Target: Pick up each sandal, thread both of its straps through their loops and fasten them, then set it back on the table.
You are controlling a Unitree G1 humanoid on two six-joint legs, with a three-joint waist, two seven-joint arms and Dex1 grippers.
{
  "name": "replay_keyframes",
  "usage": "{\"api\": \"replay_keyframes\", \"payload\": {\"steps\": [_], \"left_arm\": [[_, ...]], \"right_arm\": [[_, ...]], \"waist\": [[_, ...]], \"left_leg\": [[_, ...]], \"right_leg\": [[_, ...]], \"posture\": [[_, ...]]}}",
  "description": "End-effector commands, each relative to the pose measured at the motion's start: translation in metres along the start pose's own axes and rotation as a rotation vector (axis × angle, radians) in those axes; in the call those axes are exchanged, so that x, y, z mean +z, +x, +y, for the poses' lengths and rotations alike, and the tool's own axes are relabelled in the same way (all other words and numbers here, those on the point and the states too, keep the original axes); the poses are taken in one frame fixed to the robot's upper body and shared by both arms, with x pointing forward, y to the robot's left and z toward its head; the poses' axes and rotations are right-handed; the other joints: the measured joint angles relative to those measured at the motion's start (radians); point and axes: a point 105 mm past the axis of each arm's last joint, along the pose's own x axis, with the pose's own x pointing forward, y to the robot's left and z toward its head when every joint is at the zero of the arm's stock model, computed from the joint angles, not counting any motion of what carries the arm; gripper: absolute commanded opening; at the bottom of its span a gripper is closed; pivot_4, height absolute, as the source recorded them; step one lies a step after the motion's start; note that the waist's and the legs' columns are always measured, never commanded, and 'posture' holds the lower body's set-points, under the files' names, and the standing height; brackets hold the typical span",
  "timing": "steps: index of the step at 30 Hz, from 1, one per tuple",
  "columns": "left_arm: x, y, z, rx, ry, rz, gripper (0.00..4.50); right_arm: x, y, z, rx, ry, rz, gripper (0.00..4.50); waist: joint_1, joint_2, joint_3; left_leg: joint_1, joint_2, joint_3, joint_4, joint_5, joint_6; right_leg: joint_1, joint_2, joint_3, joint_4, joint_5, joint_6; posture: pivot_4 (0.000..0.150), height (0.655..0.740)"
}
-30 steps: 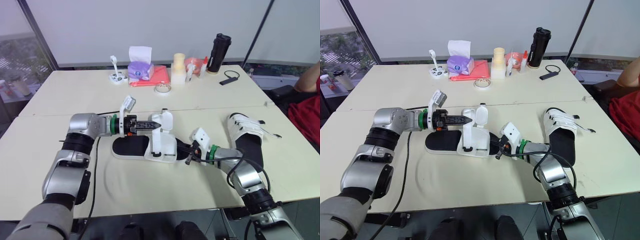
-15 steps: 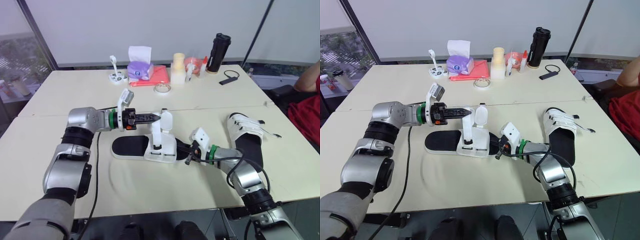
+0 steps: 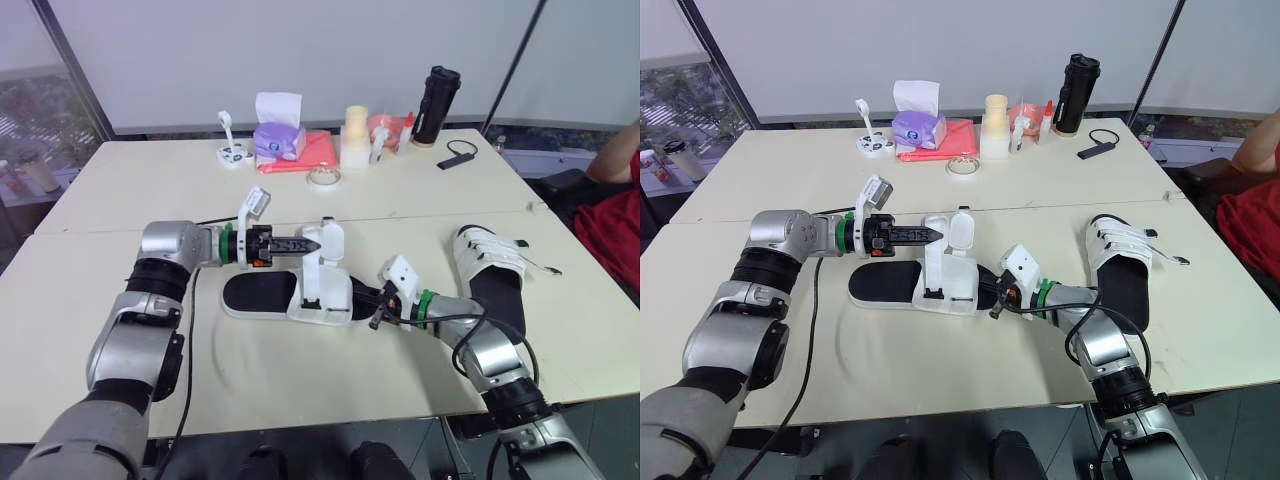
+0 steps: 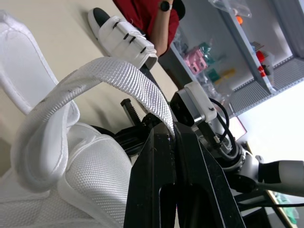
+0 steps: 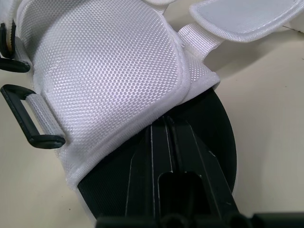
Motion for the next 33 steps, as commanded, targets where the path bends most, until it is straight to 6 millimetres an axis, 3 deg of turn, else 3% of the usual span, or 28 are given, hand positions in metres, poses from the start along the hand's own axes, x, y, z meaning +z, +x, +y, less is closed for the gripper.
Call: {"api": "replay_keyframes", "payload": {"steps": [1, 11, 21, 26, 27, 28, 33], "left_arm": [[0.002, 0.001, -0.006, -0.024, 0.052, 0.015, 0.03], [-0.013, 0.001, -0.013, -0.066, 0.140, 0.099, 0.03], [-0.040, -0.011, -0.004, -0.012, 0.243, 0.204, 0.03], [-0.035, -0.007, -0.005, -0.003, 0.258, 0.151, 0.03], [-0.032, -0.006, -0.006, -0.005, 0.258, 0.134, 0.56], [-0.029, -0.006, -0.006, -0.003, 0.261, 0.114, 0.81], [-0.018, -0.008, -0.011, 0.011, 0.268, 0.052, 3.34]], "right_arm": [[-0.022, -0.002, -0.001, -0.027, 0.037, 0.077, 0.00], [-0.022, -0.001, -0.002, -0.032, 0.038, 0.075, 0.00], [-0.022, 0.000, -0.002, -0.032, 0.040, 0.075, 0.00], [-0.023, 0.001, -0.002, -0.028, 0.040, 0.076, 0.00], [-0.023, 0.001, -0.002, -0.027, 0.039, 0.076, 0.00], [-0.022, 0.001, -0.003, -0.026, 0.039, 0.076, 0.00], [-0.023, 0.001, -0.002, -0.020, 0.036, 0.080, 0.00]], "waist": [[0.000, 0.000, 0.000], [0.000, 0.000, 0.000], [0.000, 0.000, 0.000], [0.001, 0.000, 0.000], [0.001, 0.000, 0.000], [0.001, 0.000, 0.000], [0.000, 0.000, 0.000]], "left_leg": [[0.000, 0.000, 0.000, 0.000, 0.000, 0.000], [0.000, 0.000, 0.000, -0.002, 0.000, 0.000], [0.001, 0.001, 0.000, -0.005, 0.000, 0.000], [0.001, 0.001, 0.000, -0.005, 0.000, 0.000], [0.001, 0.001, 0.000, -0.005, 0.000, 0.000], [0.001, 0.001, 0.000, -0.006, 0.000, 0.000], [0.001, 0.001, 0.000, -0.006, 0.000, 0.000]], "right_leg": [[0.000, 0.000, 0.000, 0.000, 0.000, 0.000], [-0.001, 0.000, 0.000, 0.000, 0.000, 0.000], [-0.002, 0.000, 0.002, -0.001, 0.000, -0.001], [-0.001, 0.000, 0.002, -0.002, 0.000, -0.001], [-0.001, 0.000, 0.002, -0.002, 0.000, -0.001], [-0.001, 0.000, 0.002, -0.002, 0.000, -0.001], [-0.001, 0.000, 0.002, -0.002, 0.000, -0.001]], "posture": [[0.150, 0.7400], [0.150, 0.7400], [0.150, 0.7400], [0.150, 0.7400], [0.150, 0.7400], [0.150, 0.7400], [0.150, 0.7400]]}}
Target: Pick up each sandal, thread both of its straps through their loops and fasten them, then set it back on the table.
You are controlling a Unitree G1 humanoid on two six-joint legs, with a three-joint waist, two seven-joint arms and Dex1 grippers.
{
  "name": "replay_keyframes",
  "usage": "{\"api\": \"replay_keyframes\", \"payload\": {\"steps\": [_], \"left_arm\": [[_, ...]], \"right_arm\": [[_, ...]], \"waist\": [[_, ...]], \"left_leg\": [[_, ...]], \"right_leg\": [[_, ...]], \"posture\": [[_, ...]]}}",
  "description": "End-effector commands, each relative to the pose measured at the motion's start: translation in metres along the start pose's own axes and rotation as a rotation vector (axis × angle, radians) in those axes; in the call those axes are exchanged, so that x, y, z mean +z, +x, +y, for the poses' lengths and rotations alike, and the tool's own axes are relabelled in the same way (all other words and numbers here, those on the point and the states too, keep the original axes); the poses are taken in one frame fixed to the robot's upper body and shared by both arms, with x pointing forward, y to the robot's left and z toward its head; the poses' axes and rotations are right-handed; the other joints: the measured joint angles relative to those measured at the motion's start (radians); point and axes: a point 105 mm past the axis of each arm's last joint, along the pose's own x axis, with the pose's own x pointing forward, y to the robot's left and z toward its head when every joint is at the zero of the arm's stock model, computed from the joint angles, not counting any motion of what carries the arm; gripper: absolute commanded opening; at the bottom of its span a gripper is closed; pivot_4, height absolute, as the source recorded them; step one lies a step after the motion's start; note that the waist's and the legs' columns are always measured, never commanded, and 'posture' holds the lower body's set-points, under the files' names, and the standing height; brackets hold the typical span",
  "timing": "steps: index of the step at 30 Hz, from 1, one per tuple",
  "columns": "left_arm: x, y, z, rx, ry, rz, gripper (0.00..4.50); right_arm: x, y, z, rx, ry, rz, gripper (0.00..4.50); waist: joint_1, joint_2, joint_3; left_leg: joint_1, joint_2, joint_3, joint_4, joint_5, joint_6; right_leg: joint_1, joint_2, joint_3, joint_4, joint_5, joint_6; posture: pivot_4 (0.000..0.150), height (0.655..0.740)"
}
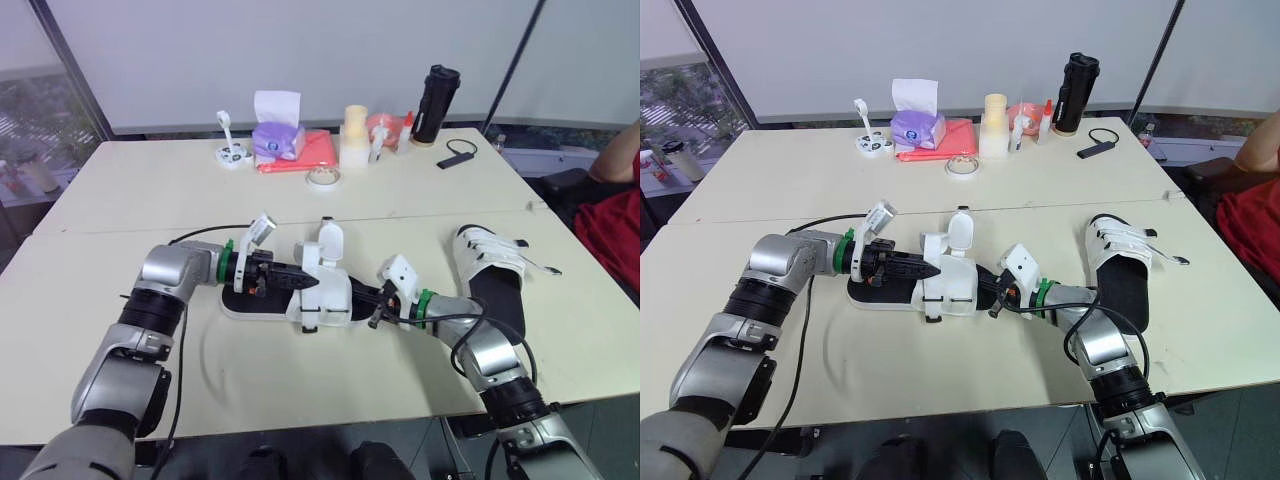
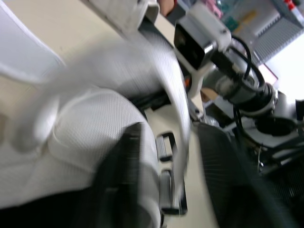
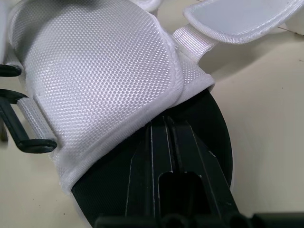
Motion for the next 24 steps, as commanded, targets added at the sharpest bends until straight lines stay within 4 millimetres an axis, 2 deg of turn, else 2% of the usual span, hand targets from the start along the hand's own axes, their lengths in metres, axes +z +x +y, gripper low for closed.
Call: {"api": "replay_keyframes", "payload": {"steps": [1, 2, 6, 8, 10, 16, 19, 24], "left_arm": [[0.016, -0.008, -0.007, 0.006, 0.034, -0.058, 3.88], [0.017, -0.014, -0.013, -0.002, 0.034, -0.058, 4.33], [0.002, -0.047, -0.036, -0.004, 0.029, -0.042, 4.33], [-0.017, -0.053, -0.050, 0.009, 0.029, -0.010, 4.33], [-0.026, -0.054, -0.057, 0.027, 0.038, -0.001, 4.33], [-0.038, -0.048, -0.064, 0.068, 0.023, -0.025, 4.33], [-0.060, -0.034, -0.065, 0.096, 0.010, -0.006, 4.33], [-0.083, -0.010, -0.045, 0.156, 0.045, 0.026, 4.33]], "right_arm": [[-0.023, -0.001, -0.001, -0.016, 0.033, 0.089, 0.00], [-0.024, -0.001, -0.001, -0.017, 0.033, 0.089, 0.00], [-0.026, -0.003, -0.001, -0.020, 0.036, 0.091, 0.00], [-0.028, -0.005, -0.001, -0.021, 0.037, 0.094, 0.00], [-0.029, -0.005, 0.000, -0.020, 0.036, 0.097, 0.00], [-0.029, -0.006, 0.000, -0.024, 0.043, 0.092, 0.00], [-0.029, -0.003, 0.003, -0.009, 0.046, 0.094, 0.00], [-0.027, -0.002, 0.002, 0.004, 0.047, 0.096, 0.00]], "waist": [[0.000, 0.000, 0.000], [0.000, 0.000, 0.000], [-0.014, 0.000, 0.000], [-0.012, 0.000, 0.000], [-0.006, 0.000, 0.000], [0.006, -0.001, 0.000], [0.001, 0.001, -0.001], [0.004, 0.001, -0.001]], "left_leg": [[0.000, 0.000, 0.000, 0.000, 0.000, 0.000], [0.000, 0.000, 0.000, 0.000, 0.000, 0.000], [0.000, 0.001, 0.001, -0.003, 0.000, 0.000], [0.000, 0.003, 0.000, -0.005, 0.000, 0.000], [0.000, 0.004, 0.000, -0.005, 0.000, 0.000], [0.001, 0.004, -0.001, -0.002, 0.000, -0.001], [0.002, 0.004, -0.001, -0.004, 0.000, -0.001], [0.001, 0.004, 0.000, -0.005, 0.000, -0.001]], "right_leg": [[0.000, 0.000, 0.000, 0.000, 0.000, 0.000], [0.000, 0.000, 0.000, 0.000, 0.000, 0.000], [-0.002, 0.000, 0.001, 0.000, -0.001, -0.001], [-0.003, 0.000, 0.000, 0.000, -0.001, -0.002], [-0.002, -0.002, 0.000, -0.001, -0.002, -0.003], [0.003, -0.002, -0.001, -0.005, -0.001, -0.004], [0.003, -0.002, -0.001, -0.006, -0.001, -0.004], [0.003, -0.002, -0.001, -0.007, -0.001, -0.004]], "posture": [[0.150, 0.7400], [0.150, 0.7400], [0.150, 0.7400], [0.150, 0.7400], [0.150, 0.7400], [0.150, 0.7400], [0.150, 0.7400], [0.150, 0.7400]]}}
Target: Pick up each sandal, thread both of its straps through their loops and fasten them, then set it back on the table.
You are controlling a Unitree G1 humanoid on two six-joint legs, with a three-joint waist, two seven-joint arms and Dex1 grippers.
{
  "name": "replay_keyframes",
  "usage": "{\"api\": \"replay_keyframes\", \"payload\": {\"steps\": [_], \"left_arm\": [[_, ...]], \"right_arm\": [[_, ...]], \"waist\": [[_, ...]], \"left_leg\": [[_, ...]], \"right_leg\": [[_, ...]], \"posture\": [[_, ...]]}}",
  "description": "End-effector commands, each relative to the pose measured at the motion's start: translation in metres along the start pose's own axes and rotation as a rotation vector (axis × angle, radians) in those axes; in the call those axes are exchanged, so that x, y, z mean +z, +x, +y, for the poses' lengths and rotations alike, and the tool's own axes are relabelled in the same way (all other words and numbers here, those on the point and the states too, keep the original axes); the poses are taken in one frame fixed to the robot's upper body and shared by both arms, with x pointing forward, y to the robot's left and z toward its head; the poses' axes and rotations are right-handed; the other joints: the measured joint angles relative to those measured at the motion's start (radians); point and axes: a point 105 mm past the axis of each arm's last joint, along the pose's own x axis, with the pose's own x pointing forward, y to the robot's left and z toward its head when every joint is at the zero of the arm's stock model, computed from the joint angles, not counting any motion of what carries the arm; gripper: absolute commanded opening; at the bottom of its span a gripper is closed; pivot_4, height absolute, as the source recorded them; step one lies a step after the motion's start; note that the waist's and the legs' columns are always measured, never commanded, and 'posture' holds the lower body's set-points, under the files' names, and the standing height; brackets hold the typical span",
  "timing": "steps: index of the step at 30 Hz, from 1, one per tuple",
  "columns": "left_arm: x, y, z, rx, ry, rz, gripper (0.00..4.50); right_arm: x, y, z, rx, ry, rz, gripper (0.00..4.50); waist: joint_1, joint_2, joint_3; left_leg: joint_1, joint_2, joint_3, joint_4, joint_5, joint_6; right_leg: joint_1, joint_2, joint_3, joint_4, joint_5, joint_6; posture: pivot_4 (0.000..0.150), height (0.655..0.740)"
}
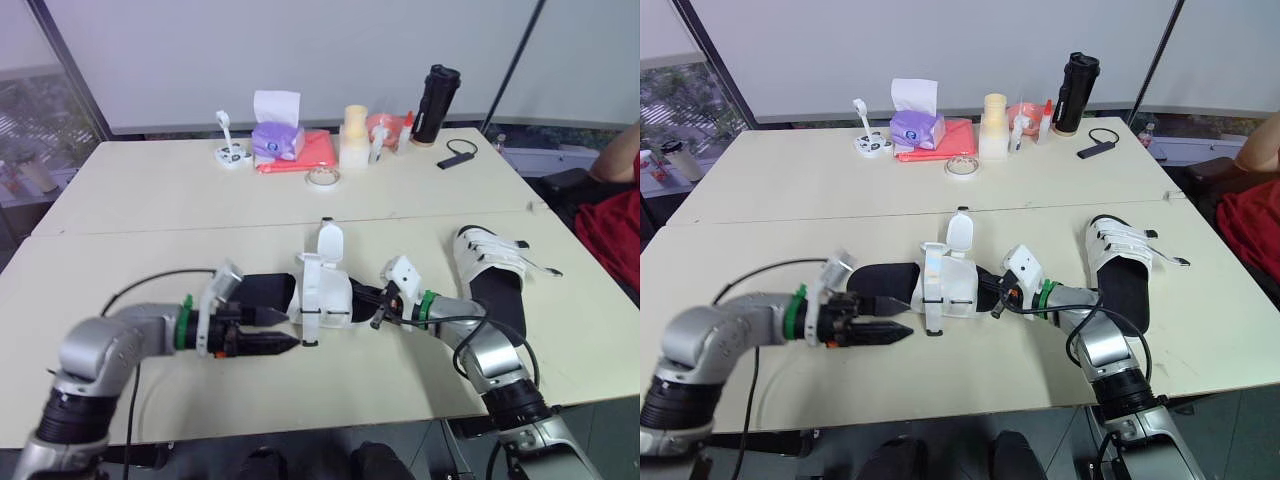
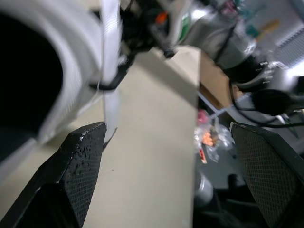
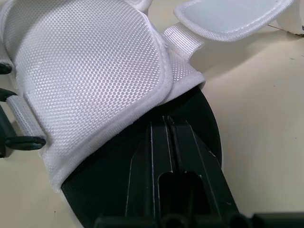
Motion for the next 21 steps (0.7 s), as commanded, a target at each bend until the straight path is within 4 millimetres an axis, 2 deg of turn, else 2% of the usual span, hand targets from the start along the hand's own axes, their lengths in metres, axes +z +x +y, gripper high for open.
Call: {"api": "replay_keyframes", "payload": {"steps": [1, 6, 10, 21], "left_arm": [[-0.002, 0.008, 0.007, 0.032, 0.079, 0.027, 4.33], [0.001, 0.012, 0.014, 0.040, 0.088, 0.022, 4.33], [0.003, 0.012, 0.018, 0.045, 0.088, 0.017, 4.33], [0.005, 0.027, 0.013, -0.018, 0.069, 0.015, 4.33]], "right_arm": [[-0.023, -0.001, 0.008, 0.036, 0.056, 0.088, 0.00], [-0.017, -0.012, 0.031, 0.164, 0.078, 0.083, 0.00], [-0.011, -0.019, 0.040, 0.202, 0.089, 0.080, 0.00], [-0.021, -0.010, 0.032, 0.154, 0.070, 0.114, 0.00]], "waist": [[0.000, 0.000, 0.000], [0.005, 0.001, 0.000], [0.002, 0.001, 0.000], [-0.004, 0.000, 0.000]], "left_leg": [[0.000, -0.001, 0.000, 0.000, 0.000, 0.000], [-0.001, -0.001, -0.001, 0.000, 0.000, 0.000], [-0.003, -0.001, 0.000, -0.001, 0.000, 0.000], [-0.001, -0.001, 0.000, -0.001, 0.000, 0.000]], "right_leg": [[0.000, 0.000, 0.000, 0.000, 0.000, 0.000], [0.000, 0.001, -0.001, -0.002, 0.000, 0.000], [-0.001, 0.000, -0.001, -0.004, 0.000, 0.000], [-0.001, 0.001, -0.001, -0.004, 0.000, 0.000]], "posture": [[0.150, 0.7400], [0.150, 0.7400], [0.150, 0.7400], [0.150, 0.7400]]}}
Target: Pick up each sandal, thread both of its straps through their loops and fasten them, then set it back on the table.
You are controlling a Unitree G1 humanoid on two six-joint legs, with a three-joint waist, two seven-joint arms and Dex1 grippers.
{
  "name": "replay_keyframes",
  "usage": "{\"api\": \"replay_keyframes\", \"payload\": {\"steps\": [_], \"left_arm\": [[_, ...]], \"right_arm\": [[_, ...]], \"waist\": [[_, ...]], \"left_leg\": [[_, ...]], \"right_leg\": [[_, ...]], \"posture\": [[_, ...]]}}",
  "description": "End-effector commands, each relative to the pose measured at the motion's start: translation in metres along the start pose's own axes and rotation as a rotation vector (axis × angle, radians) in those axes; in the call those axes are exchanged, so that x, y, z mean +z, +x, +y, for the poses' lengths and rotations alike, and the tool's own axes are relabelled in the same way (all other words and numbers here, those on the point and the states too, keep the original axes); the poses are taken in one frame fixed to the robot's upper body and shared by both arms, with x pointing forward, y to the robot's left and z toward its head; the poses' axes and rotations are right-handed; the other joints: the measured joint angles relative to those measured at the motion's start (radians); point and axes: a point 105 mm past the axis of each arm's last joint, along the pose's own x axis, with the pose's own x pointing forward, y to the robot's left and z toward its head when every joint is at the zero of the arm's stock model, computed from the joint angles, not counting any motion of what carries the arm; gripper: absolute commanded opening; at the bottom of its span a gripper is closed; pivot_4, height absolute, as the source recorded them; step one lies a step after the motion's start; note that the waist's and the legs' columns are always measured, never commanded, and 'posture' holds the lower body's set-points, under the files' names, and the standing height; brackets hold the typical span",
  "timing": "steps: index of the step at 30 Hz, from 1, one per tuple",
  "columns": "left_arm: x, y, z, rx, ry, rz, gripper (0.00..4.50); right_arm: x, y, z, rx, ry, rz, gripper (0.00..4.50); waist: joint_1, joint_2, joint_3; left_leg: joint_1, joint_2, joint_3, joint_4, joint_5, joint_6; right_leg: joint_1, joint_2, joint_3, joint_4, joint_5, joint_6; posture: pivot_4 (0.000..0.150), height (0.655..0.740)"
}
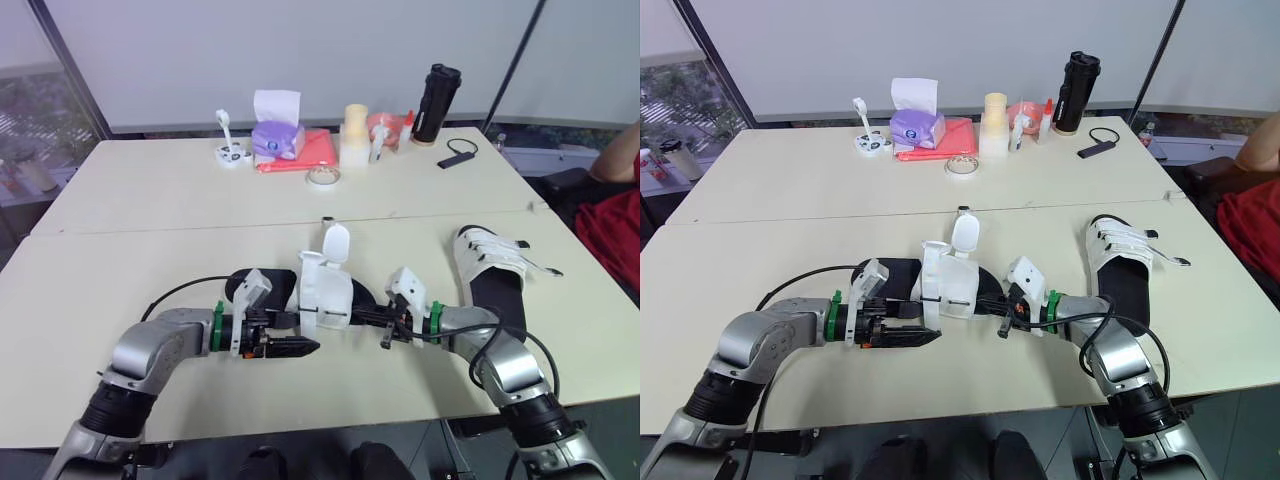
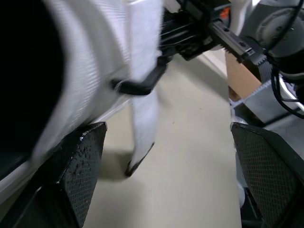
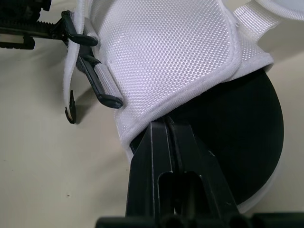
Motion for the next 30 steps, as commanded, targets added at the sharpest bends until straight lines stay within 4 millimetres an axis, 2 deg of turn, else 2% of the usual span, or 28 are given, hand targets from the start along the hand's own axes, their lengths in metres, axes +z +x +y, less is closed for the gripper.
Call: {"api": "replay_keyframes", "payload": {"steps": [1, 5, 10, 12, 20, 23, 28, 30], "left_arm": [[0.008, 0.004, -0.004, -0.025, 0.022, -0.014, 4.33], [0.009, 0.008, -0.007, -0.040, 0.017, -0.016, 3.11], [0.008, 0.006, -0.024, -0.125, -0.045, 0.007, 0.59], [0.005, 0.002, -0.033, -0.162, -0.060, 0.039, 0.05], [-0.003, -0.013, -0.055, -0.262, -0.060, 0.112, 0.05], [0.006, -0.015, -0.058, -0.281, -0.049, 0.080, 0.05], [0.060, -0.014, -0.039, -0.248, -0.093, -0.166, 0.05], [0.074, -0.015, -0.036, -0.250, -0.115, -0.227, 0.05]], "right_arm": [[-0.019, 0.007, 0.002, 0.004, 0.032, 0.069, 0.00], [-0.019, 0.007, 0.001, 0.000, 0.032, 0.068, 0.00], [-0.021, 0.007, -0.003, -0.014, 0.022, 0.073, 0.00], [-0.021, 0.006, -0.005, -0.020, 0.019, 0.073, 0.00], [-0.022, 0.007, -0.007, -0.026, 0.015, 0.073, 0.00], [-0.022, 0.007, -0.008, -0.028, 0.015, 0.073, 0.00], [-0.023, 0.008, -0.008, -0.025, 0.014, 0.077, 0.00], [-0.024, 0.008, -0.008, -0.024, 0.014, 0.078, 0.00]], "waist": [[-0.001, 0.000, 0.000], [-0.001, 0.000, 0.000], [-0.002, 0.000, 0.000], [-0.003, 0.000, 0.000], [-0.001, 0.000, 0.000], [-0.001, 0.000, 0.000], [0.002, 0.000, 0.000], [-0.002, 0.000, 0.000]], "left_leg": [[0.000, 0.000, 0.000, 0.000, 0.000, 0.000], [0.000, 0.000, 0.000, 0.001, 0.000, 0.000], [0.001, 0.000, 0.000, 0.001, 0.000, 0.000], [0.001, 0.001, 0.000, 0.001, 0.000, 0.000], [0.001, 0.001, 0.000, 0.001, 0.000, 0.000], [0.002, 0.001, 0.000, 0.001, 0.000, 0.000], [0.002, 0.001, 0.000, 0.002, 0.000, 0.000], [0.002, 0.001, 0.000, 0.003, 0.000, 0.000]], "right_leg": [[0.000, 0.000, 0.000, 0.000, 0.000, 0.000], [0.000, 0.001, 0.000, 0.001, 0.000, 0.000], [0.000, 0.001, 0.000, 0.001, 0.000, 0.000], [0.000, 0.001, 0.000, 0.002, 0.000, 0.000], [0.000, 0.001, 0.000, 0.002, 0.000, -0.001], [0.001, 0.001, 0.000, 0.001, 0.000, -0.001], [0.001, 0.001, 0.000, 0.002, 0.000, -0.001], [0.001, 0.002, 0.000, 0.002, 0.001, -0.001]], "posture": [[0.150, 0.7400], [0.150, 0.7400], [0.150, 0.7400], [0.150, 0.7400], [0.150, 0.7400], [0.150, 0.7400], [0.150, 0.7400], [0.150, 0.7400]]}}
